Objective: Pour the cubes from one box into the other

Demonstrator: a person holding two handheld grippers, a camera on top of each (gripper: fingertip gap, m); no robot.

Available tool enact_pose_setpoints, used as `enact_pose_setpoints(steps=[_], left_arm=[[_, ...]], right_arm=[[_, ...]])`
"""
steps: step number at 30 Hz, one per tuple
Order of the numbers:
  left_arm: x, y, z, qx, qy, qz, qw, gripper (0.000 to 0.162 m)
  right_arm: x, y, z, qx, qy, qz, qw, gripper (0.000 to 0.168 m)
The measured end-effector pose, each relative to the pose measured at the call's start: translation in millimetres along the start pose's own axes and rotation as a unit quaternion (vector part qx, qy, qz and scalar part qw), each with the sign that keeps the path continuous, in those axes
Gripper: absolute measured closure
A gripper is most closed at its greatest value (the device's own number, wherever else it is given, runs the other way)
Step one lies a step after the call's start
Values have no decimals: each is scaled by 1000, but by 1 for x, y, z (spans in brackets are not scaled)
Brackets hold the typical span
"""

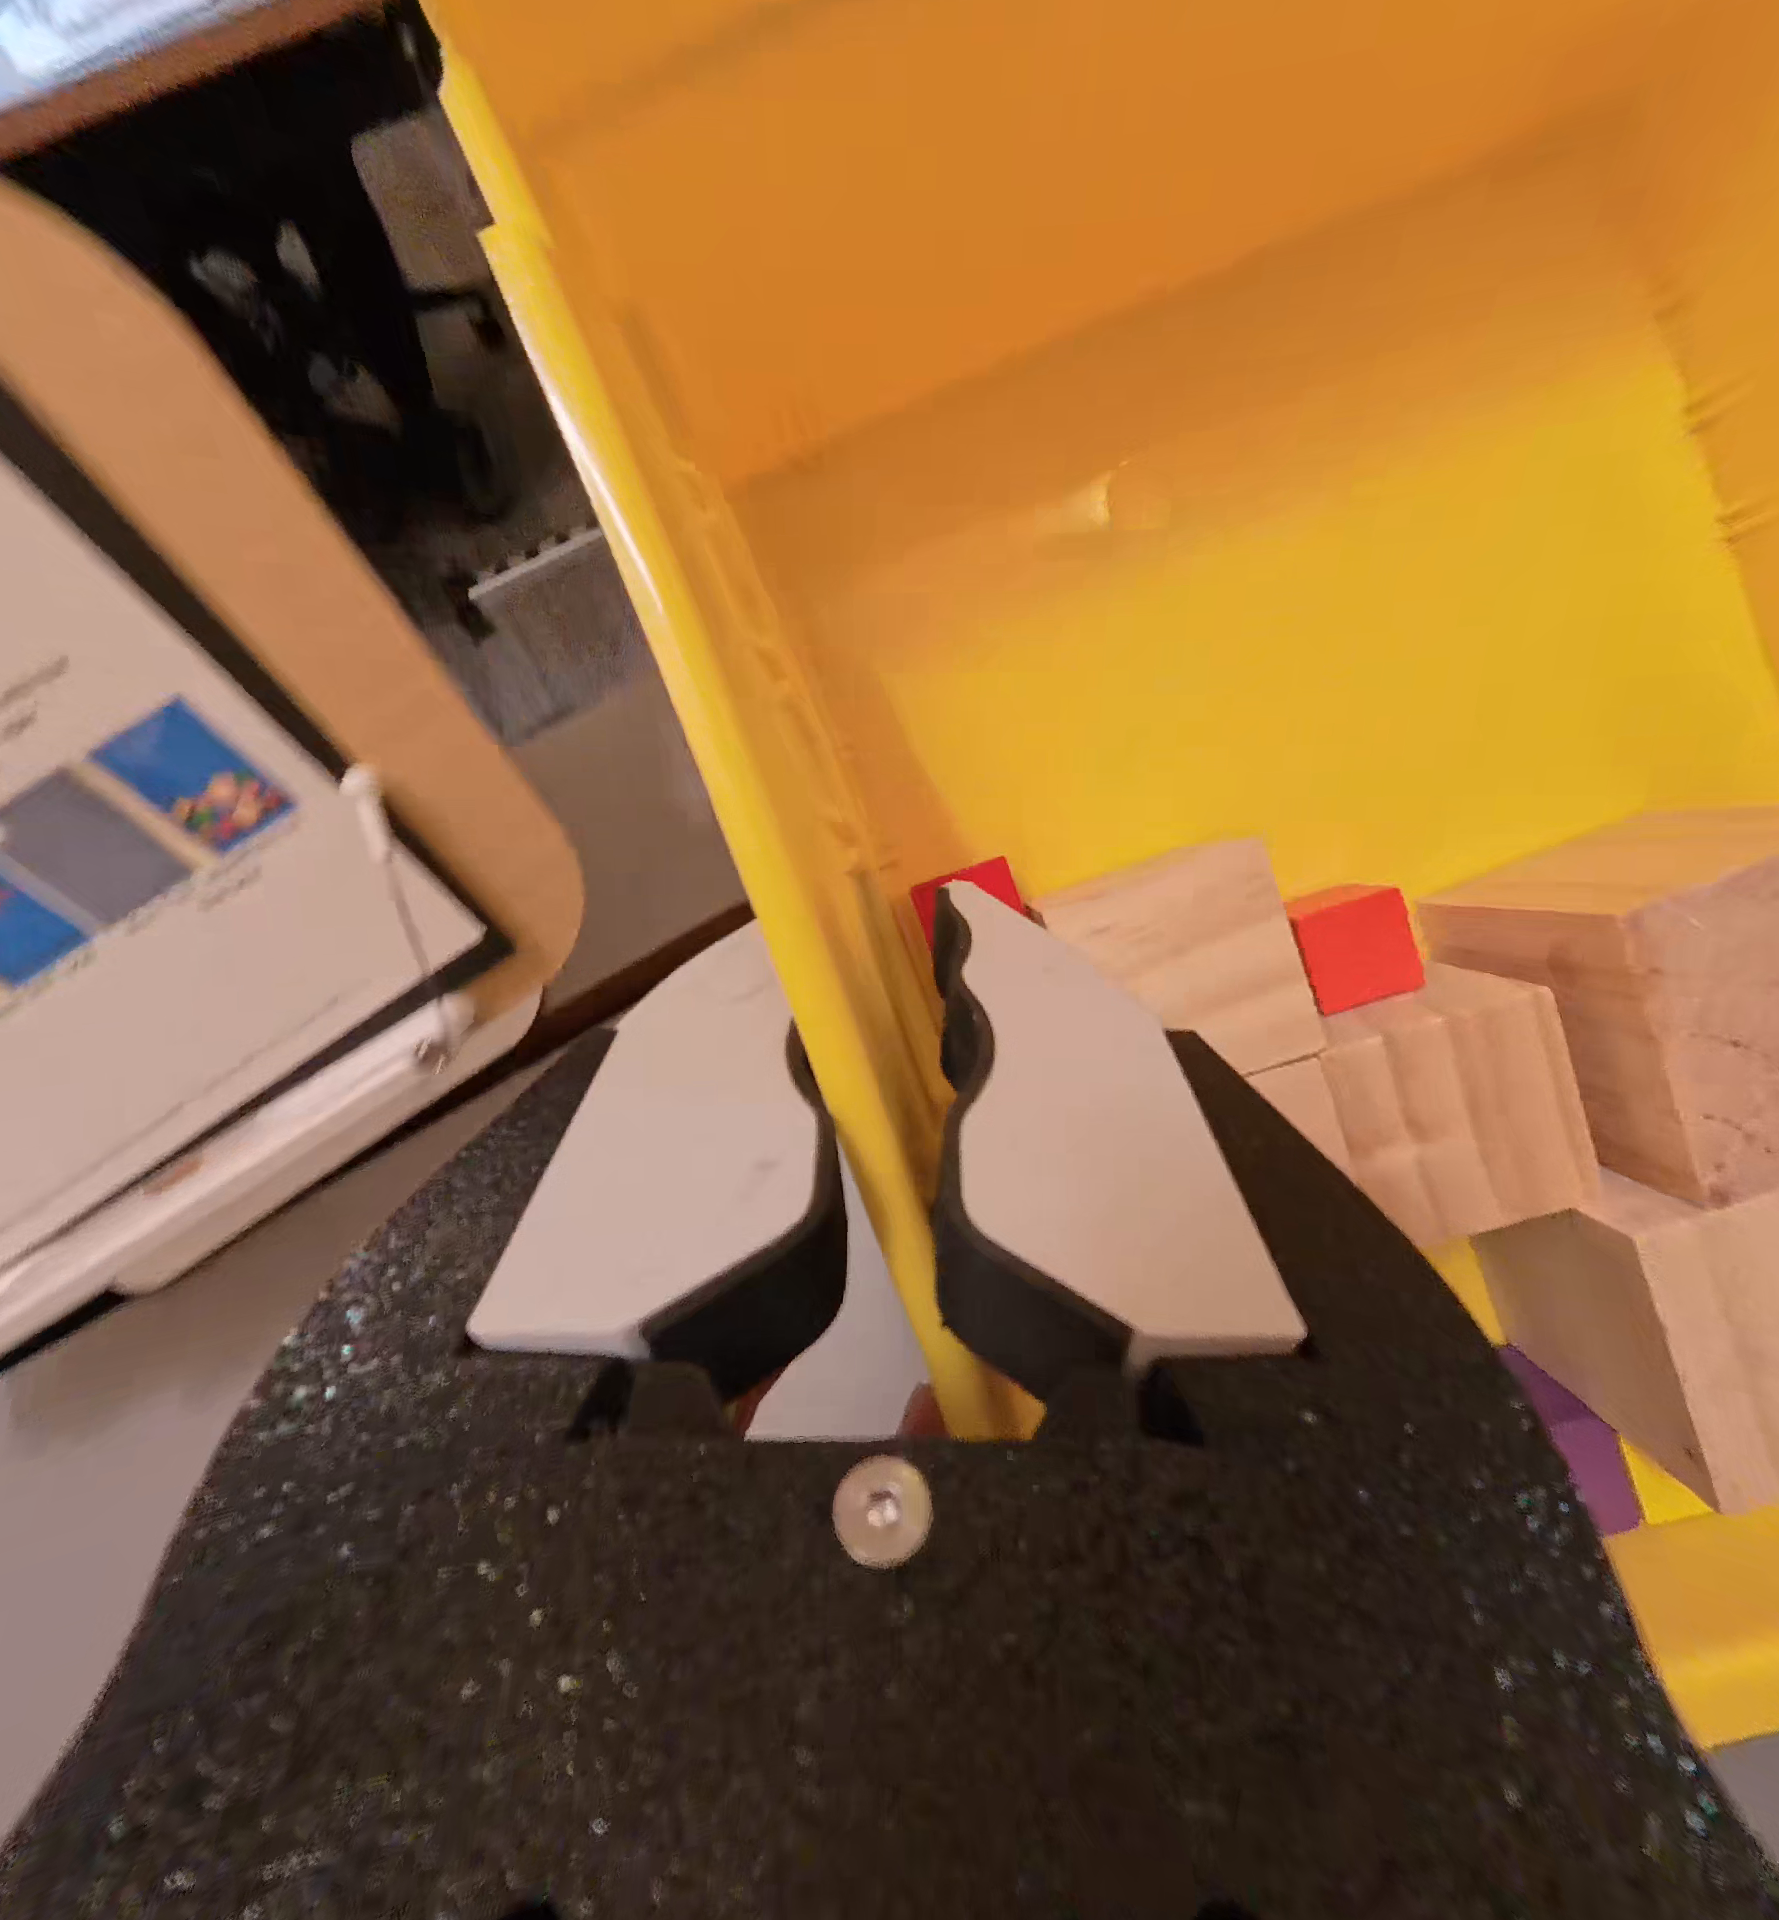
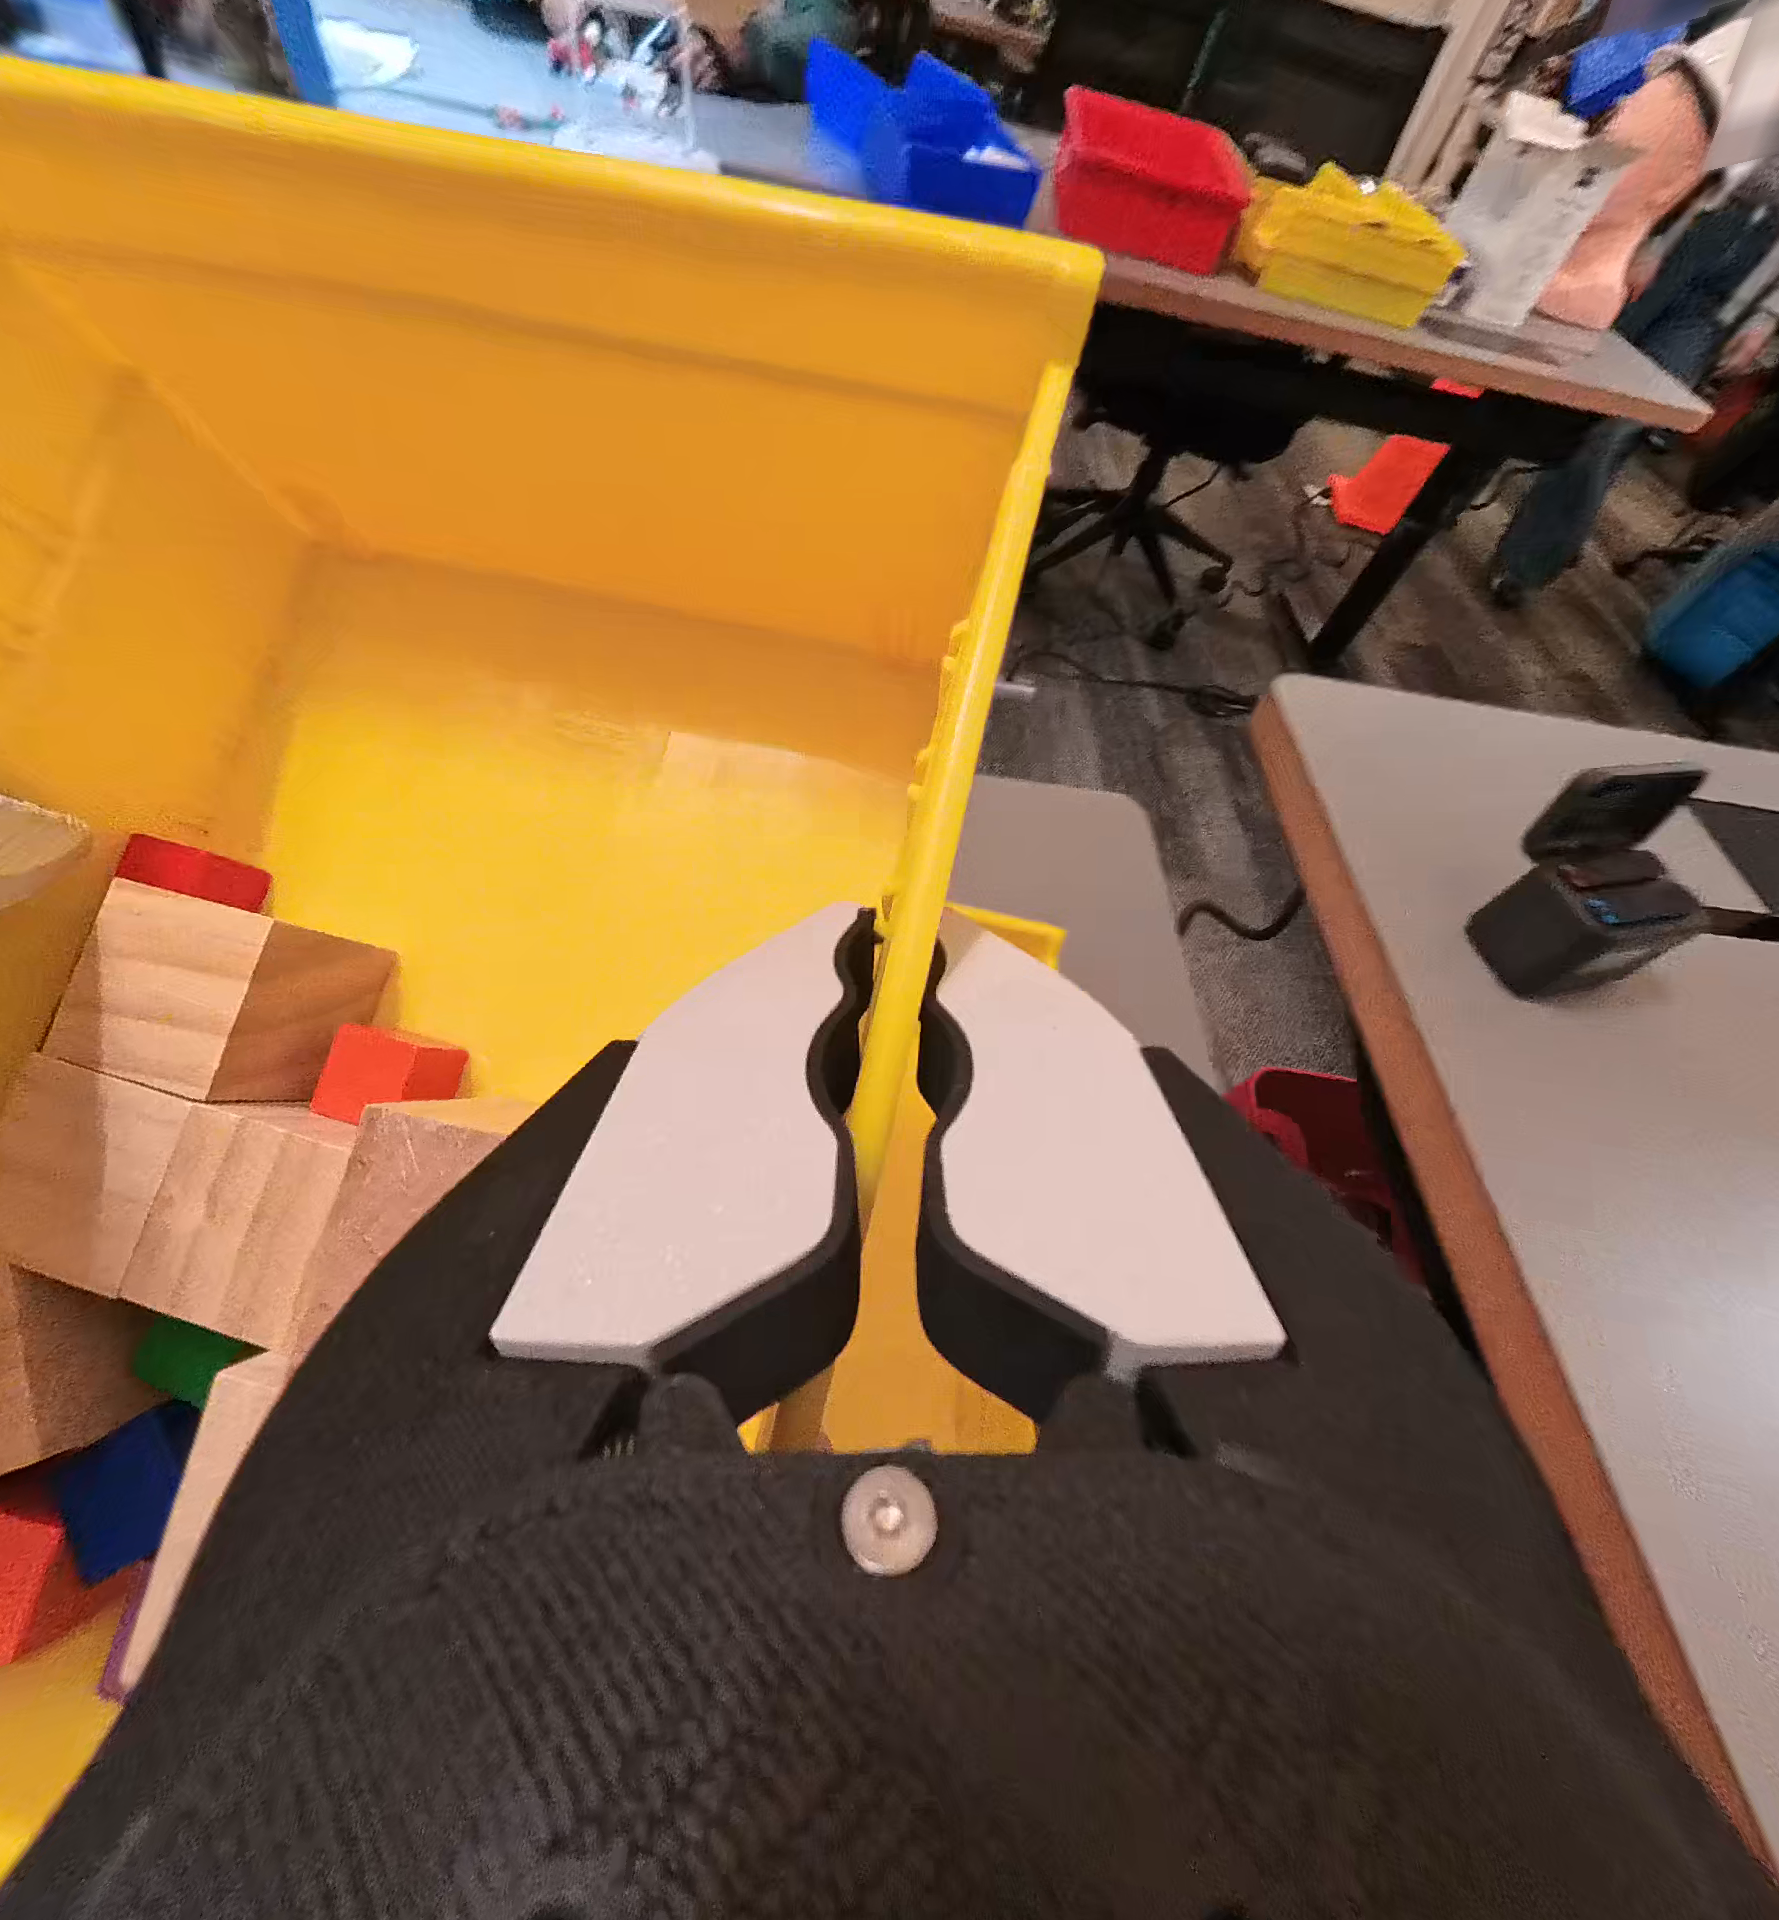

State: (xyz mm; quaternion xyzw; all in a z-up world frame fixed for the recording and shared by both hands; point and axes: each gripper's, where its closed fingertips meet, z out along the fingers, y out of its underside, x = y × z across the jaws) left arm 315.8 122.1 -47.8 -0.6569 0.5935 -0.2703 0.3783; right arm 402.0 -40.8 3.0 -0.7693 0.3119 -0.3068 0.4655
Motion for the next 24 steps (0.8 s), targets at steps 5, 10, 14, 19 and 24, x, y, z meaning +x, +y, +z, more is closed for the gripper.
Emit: enact_pose_setpoints(steps=[5,10,14,19,24], left_arm=[[38,-49,32,68,12,13,998,149],[68,-69,65,110,47,2,993,150],[77,-78,85,142,63,-6,988,151],[75,-84,100,188,61,-12,980,154],[71,-99,98,241,55,0,969,155]], right_arm=[[59,-14,3,43,52,-7,998,163],[94,-15,6,73,99,-27,992,163],[104,-11,12,108,121,-27,986,162],[106,-10,17,162,147,-37,975,162],[106,-17,12,229,161,-31,960,162]])
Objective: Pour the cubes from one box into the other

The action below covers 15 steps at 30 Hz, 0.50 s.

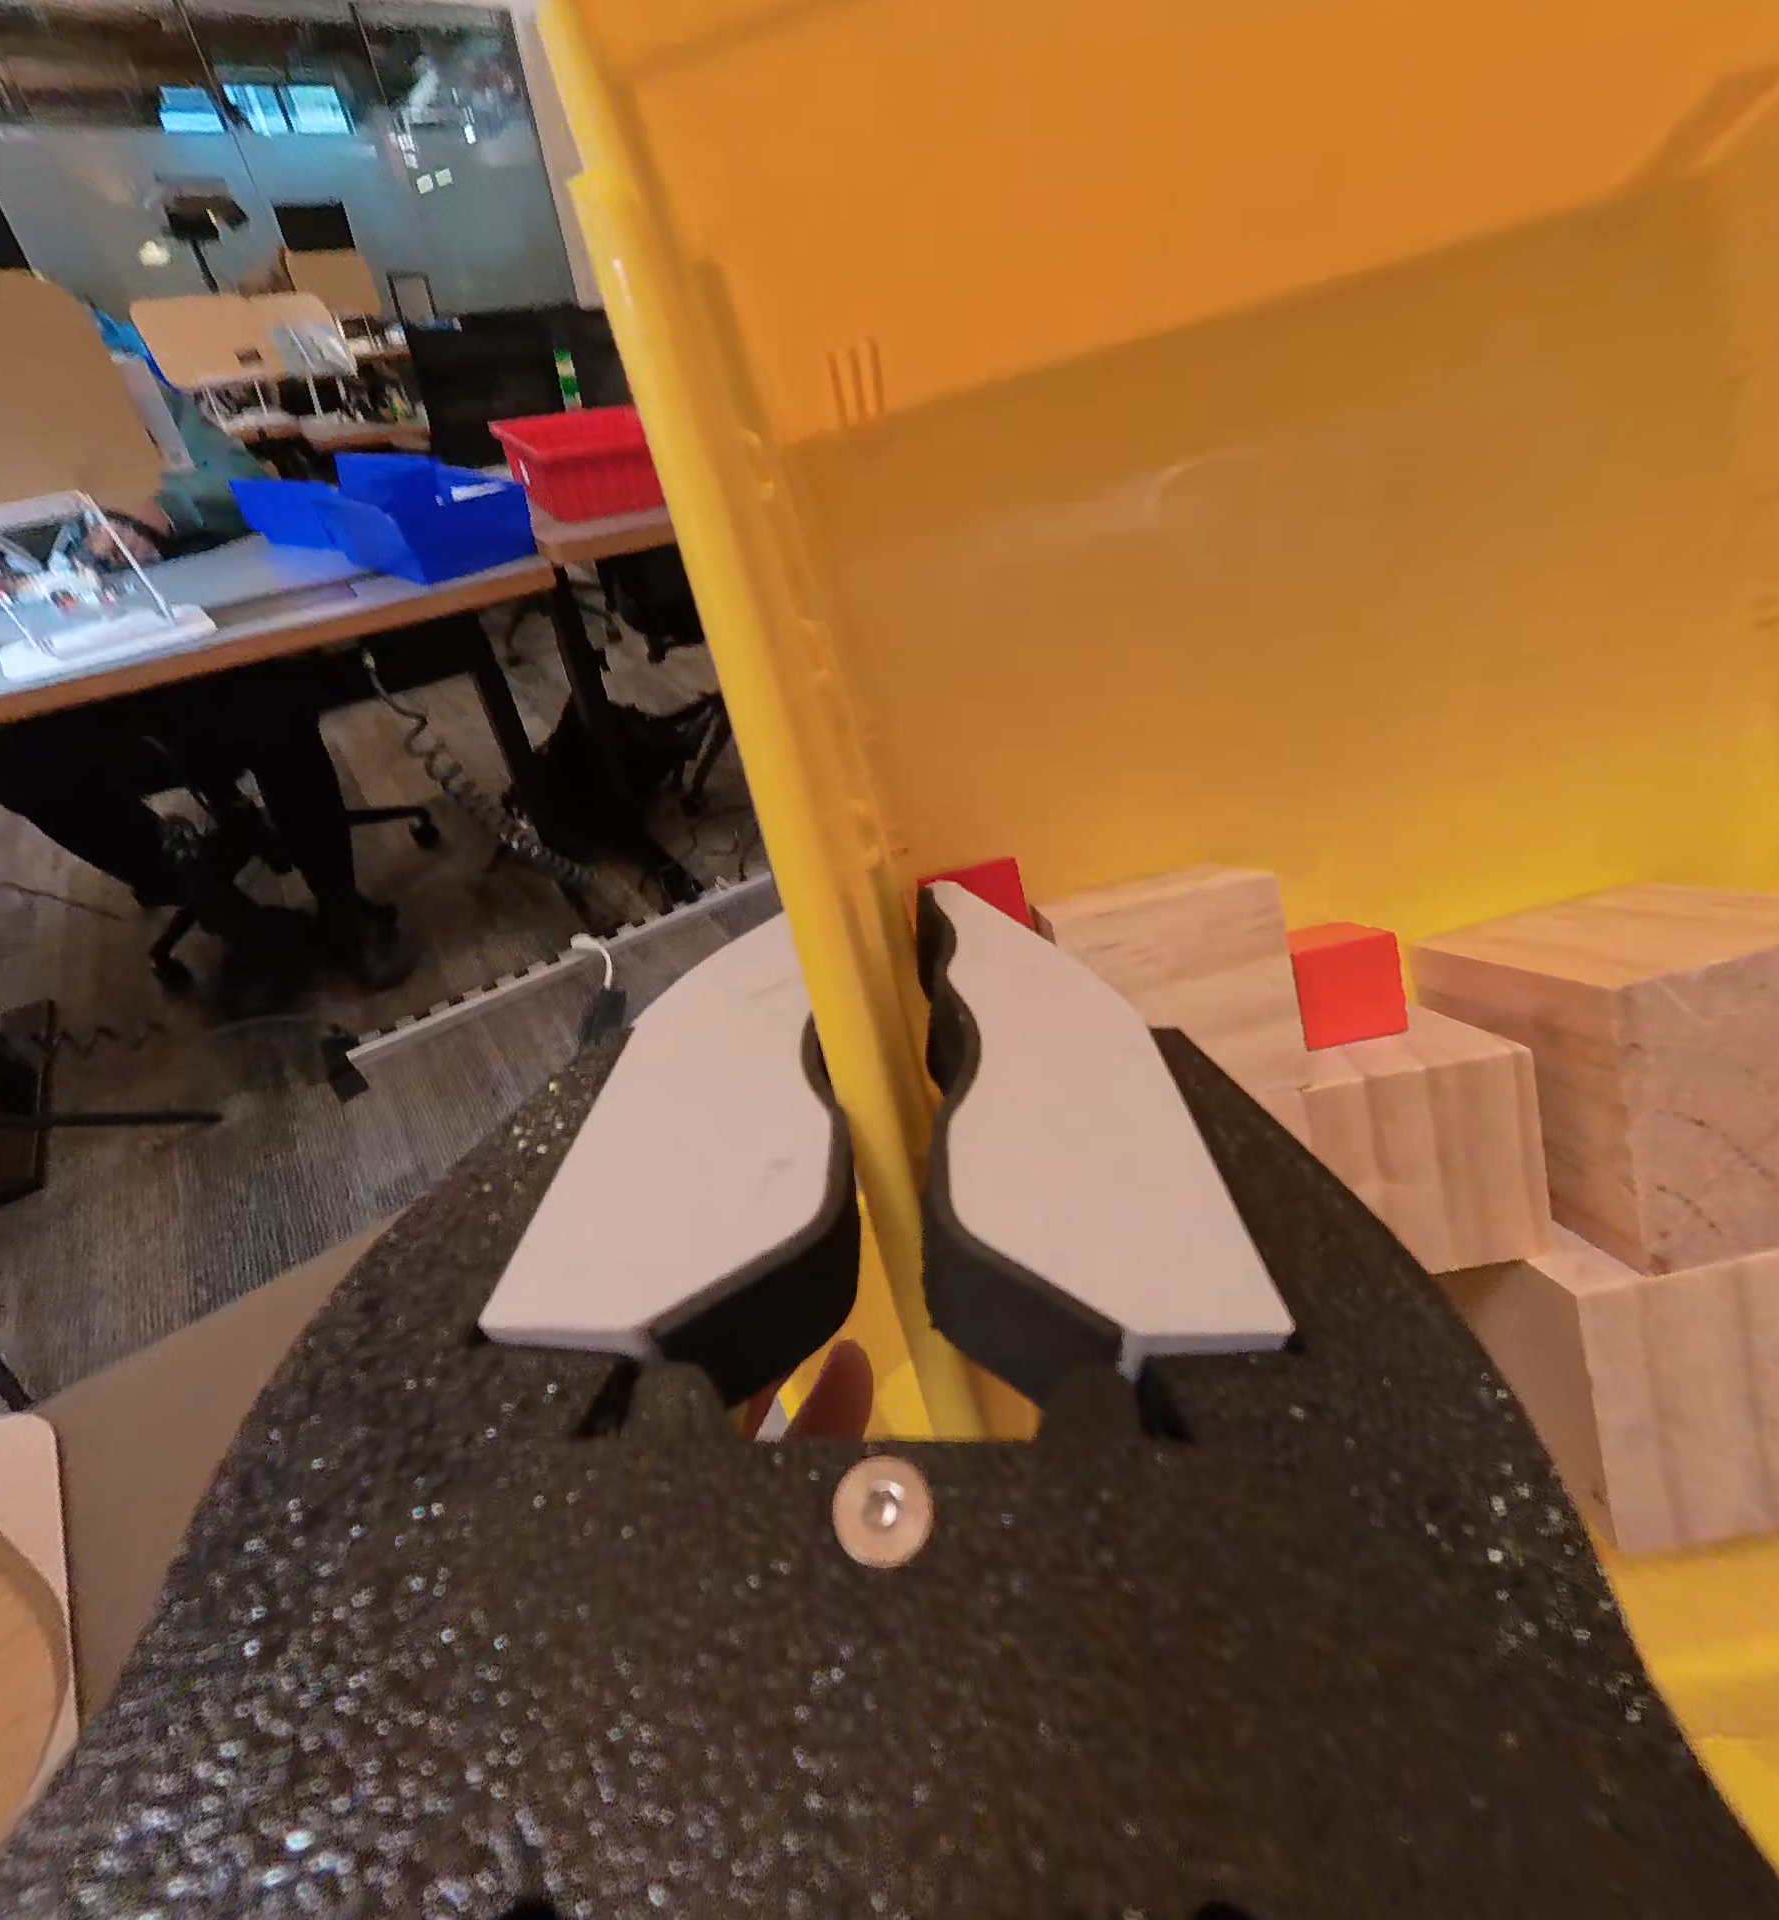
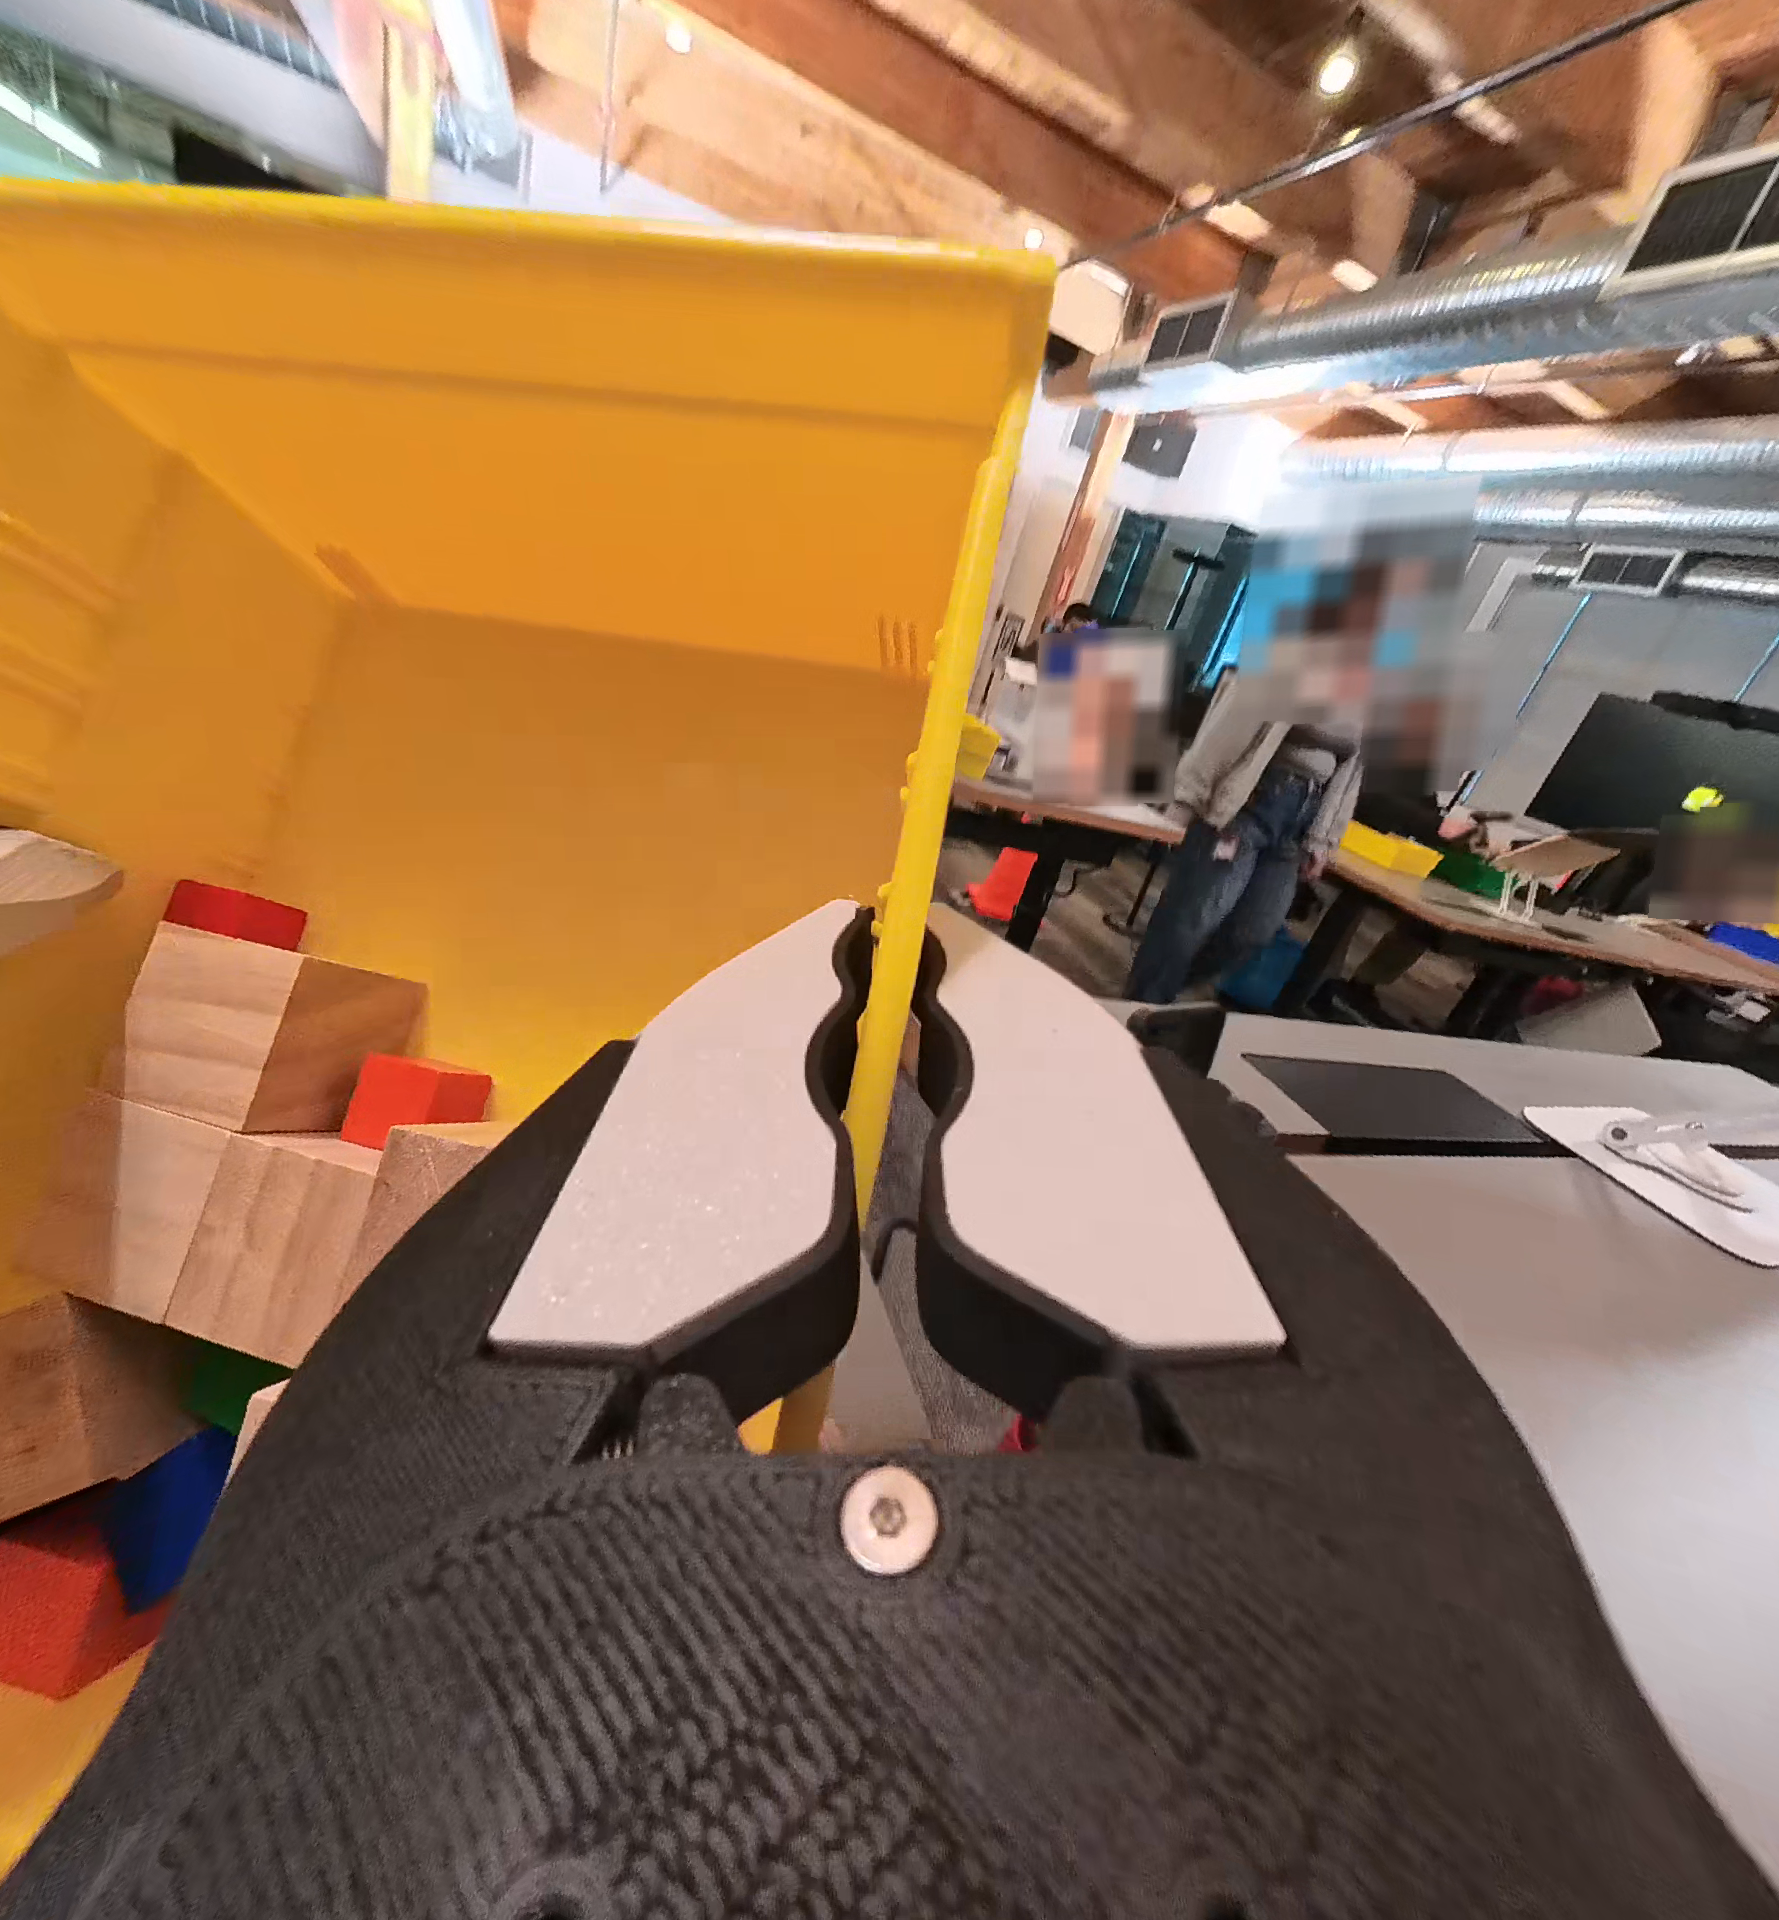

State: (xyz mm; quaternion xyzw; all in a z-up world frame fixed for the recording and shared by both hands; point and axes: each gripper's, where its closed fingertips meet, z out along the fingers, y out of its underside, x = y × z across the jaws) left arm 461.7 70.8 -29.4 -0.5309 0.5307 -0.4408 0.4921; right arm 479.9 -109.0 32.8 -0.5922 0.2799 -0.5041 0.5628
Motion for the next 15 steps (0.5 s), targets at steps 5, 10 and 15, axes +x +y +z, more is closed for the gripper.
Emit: enact_pose_setpoints(steps=[5,10,15], left_arm=[[5,-26,-4,72,-17,39,997,156],[13,-32,-6,123,-15,55,991,156],[15,-35,-7,157,-3,52,986,156]], right_arm=[[13,-2,-5,72,20,48,996,162],[20,-1,-15,124,29,65,990,161],[19,-6,-23,153,39,57,986,161]])
